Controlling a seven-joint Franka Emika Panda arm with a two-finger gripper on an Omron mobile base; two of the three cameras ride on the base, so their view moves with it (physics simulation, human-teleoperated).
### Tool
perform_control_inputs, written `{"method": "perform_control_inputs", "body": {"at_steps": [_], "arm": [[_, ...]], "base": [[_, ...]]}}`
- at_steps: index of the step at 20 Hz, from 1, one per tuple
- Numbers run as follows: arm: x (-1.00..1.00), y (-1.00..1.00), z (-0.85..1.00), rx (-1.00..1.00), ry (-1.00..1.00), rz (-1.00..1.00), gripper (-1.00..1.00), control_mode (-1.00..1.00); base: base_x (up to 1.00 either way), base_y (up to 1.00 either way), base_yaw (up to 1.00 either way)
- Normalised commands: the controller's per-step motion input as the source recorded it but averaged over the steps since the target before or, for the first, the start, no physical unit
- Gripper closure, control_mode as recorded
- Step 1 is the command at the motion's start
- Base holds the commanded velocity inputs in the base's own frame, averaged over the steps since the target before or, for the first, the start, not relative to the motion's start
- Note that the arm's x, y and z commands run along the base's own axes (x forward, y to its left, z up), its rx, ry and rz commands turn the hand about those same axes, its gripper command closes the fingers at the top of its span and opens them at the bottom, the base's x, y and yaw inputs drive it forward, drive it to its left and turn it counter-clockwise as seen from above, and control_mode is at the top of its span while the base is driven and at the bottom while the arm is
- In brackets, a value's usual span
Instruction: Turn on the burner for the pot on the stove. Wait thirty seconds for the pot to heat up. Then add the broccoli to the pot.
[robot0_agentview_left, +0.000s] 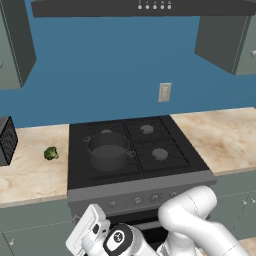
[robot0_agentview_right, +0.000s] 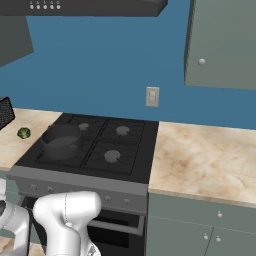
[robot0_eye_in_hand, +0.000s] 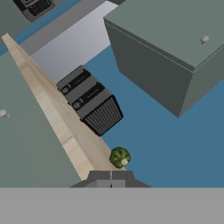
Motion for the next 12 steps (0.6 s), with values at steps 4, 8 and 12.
{"method": "perform_control_inputs", "body": {"at_steps": [4, 8, 12], "arm": [[0.0, 0.0, 0.0, 0.0, 0.0, 0.0, 1.0, -1.0], [0.0, 0.0, 0.0, 0.0, 0.0, 0.0, 1.0, -1.0], [0.0, 0.0, 0.0, 0.0, 0.0, 0.0, 1.0, -1.0]], "base": [[0.0, 0.0, 0.0], [0.0, 0.0, 0.0], [0.0, 0.0, 0.0]]}}
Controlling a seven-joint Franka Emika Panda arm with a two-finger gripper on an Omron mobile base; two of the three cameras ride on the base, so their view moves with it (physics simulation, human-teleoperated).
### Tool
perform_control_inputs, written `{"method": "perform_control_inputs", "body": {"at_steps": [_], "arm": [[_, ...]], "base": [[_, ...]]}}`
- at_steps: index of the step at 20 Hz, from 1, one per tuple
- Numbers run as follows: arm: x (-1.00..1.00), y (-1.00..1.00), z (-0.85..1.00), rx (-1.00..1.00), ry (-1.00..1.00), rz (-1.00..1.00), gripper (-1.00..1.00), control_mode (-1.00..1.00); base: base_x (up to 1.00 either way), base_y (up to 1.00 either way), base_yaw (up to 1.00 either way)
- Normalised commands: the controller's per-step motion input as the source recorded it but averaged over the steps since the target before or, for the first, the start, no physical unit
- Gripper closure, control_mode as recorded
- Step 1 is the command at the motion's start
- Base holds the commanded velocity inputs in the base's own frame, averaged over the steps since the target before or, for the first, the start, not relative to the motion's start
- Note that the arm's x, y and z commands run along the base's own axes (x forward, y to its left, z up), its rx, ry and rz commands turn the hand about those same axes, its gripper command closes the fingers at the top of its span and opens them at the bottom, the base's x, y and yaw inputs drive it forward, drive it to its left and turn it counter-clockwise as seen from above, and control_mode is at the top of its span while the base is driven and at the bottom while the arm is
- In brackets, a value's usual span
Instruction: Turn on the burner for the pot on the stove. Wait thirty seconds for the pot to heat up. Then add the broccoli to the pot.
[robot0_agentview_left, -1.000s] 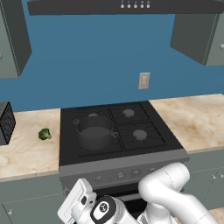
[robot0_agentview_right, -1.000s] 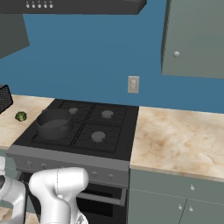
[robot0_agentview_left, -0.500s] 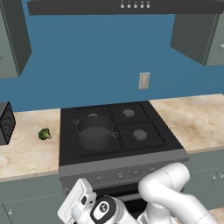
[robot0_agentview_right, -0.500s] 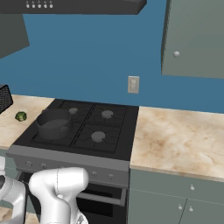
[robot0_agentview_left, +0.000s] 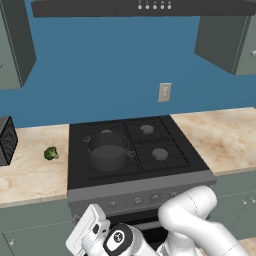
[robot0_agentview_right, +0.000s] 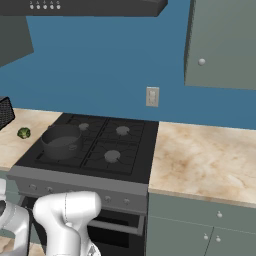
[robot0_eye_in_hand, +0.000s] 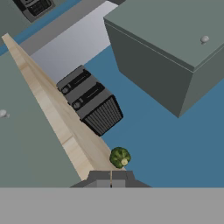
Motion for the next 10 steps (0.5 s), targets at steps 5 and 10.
{"method": "perform_control_inputs", "body": {"at_steps": [5, 10], "arm": [[0.0, 0.0, 0.0, 0.0, 0.0, 0.0, 1.0, -1.0], [0.0, 0.0, 0.0, 0.0, 0.0, 0.0, 1.0, -1.0]], "base": [[0.0, 0.0, 0.0], [0.0, 0.0, 0.0]]}}
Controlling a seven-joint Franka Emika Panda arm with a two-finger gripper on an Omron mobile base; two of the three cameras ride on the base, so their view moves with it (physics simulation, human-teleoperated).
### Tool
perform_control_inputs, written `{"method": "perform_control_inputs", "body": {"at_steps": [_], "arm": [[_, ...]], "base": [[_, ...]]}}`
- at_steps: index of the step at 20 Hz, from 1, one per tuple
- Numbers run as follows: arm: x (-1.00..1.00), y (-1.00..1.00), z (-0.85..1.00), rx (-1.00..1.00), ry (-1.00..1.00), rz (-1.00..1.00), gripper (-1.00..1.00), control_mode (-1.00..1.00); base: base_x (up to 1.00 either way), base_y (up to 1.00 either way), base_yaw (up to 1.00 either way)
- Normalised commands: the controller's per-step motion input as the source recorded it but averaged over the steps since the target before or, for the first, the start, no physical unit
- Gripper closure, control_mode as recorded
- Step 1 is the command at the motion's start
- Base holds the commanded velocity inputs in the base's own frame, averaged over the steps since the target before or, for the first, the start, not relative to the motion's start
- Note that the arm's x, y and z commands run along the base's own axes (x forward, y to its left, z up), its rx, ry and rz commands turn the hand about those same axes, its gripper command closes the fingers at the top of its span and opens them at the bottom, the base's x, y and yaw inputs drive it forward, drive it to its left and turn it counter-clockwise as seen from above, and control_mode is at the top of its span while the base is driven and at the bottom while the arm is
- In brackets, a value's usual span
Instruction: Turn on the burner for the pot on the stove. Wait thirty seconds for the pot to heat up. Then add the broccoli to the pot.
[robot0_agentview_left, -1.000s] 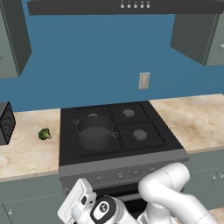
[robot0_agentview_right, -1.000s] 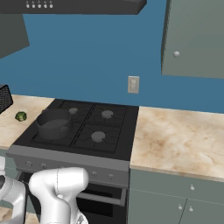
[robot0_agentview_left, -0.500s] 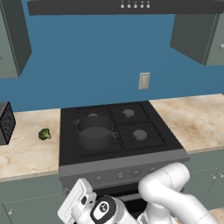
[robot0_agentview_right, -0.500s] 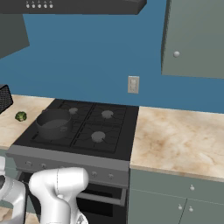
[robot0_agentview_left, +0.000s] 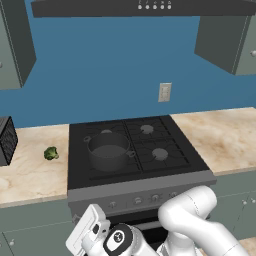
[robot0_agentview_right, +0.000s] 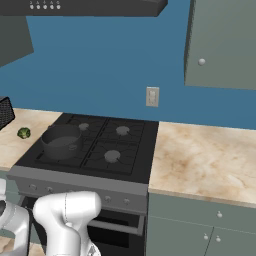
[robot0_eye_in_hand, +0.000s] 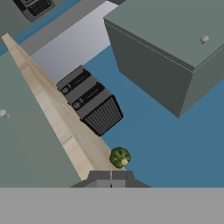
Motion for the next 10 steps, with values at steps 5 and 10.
{"method": "perform_control_inputs", "body": {"at_steps": [5, 10], "arm": [[0.0, 0.0, 0.0, 0.0, 0.0, 0.0, 1.0, -1.0], [0.0, 0.0, 0.0, 0.0, 0.0, 0.0, 1.0, -1.0]], "base": [[0.0, 0.0, 0.0], [0.0, 0.0, 0.0]]}}
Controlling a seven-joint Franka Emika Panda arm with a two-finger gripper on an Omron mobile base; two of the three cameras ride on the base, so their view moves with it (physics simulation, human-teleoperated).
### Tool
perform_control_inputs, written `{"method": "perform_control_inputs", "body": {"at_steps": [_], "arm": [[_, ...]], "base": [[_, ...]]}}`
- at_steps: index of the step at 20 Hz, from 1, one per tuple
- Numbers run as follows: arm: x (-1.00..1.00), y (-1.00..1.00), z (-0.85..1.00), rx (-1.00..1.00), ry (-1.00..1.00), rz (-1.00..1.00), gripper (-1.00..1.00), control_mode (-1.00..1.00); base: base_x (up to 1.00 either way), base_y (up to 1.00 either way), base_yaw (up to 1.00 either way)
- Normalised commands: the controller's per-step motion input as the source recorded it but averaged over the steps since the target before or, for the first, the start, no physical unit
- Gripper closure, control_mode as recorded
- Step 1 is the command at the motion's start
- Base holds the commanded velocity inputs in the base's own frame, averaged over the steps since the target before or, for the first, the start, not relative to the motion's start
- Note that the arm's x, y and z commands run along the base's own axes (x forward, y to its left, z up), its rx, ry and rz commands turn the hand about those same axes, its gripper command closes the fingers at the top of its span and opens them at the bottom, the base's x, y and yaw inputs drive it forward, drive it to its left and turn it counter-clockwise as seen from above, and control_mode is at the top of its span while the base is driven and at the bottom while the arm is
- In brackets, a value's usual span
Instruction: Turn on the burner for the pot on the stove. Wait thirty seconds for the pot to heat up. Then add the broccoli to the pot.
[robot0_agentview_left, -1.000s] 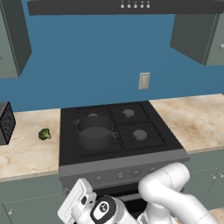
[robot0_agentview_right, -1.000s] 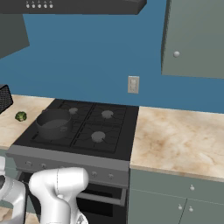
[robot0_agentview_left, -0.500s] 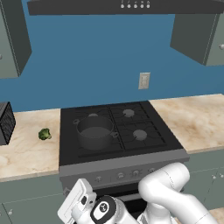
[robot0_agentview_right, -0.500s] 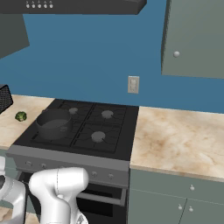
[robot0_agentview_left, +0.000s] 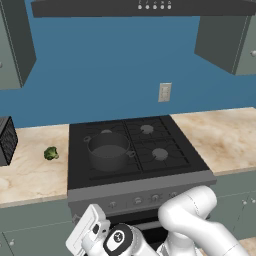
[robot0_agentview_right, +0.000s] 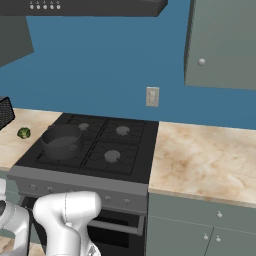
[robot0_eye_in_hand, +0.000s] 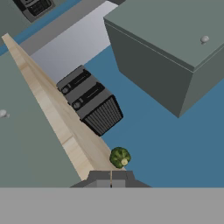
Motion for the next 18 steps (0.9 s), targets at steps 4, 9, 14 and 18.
{"method": "perform_control_inputs", "body": {"at_steps": [4, 9, 14, 18], "arm": [[0.0, 0.0, 0.0, 0.0, 0.0, 0.0, 1.0, -1.0], [0.0, 0.0, 0.0, 0.0, 0.0, 0.0, 1.0, -1.0], [0.0, 0.0, 0.0, 0.0, 0.0, 0.0, 1.0, -1.0], [0.0, 0.0, 0.0, 0.0, 0.0, 0.0, 1.0, -1.0]], "base": [[0.0, 0.0, 0.0], [0.0, 0.0, 0.0], [0.0, 0.0, 0.0], [0.0, 0.0, 0.0]]}}
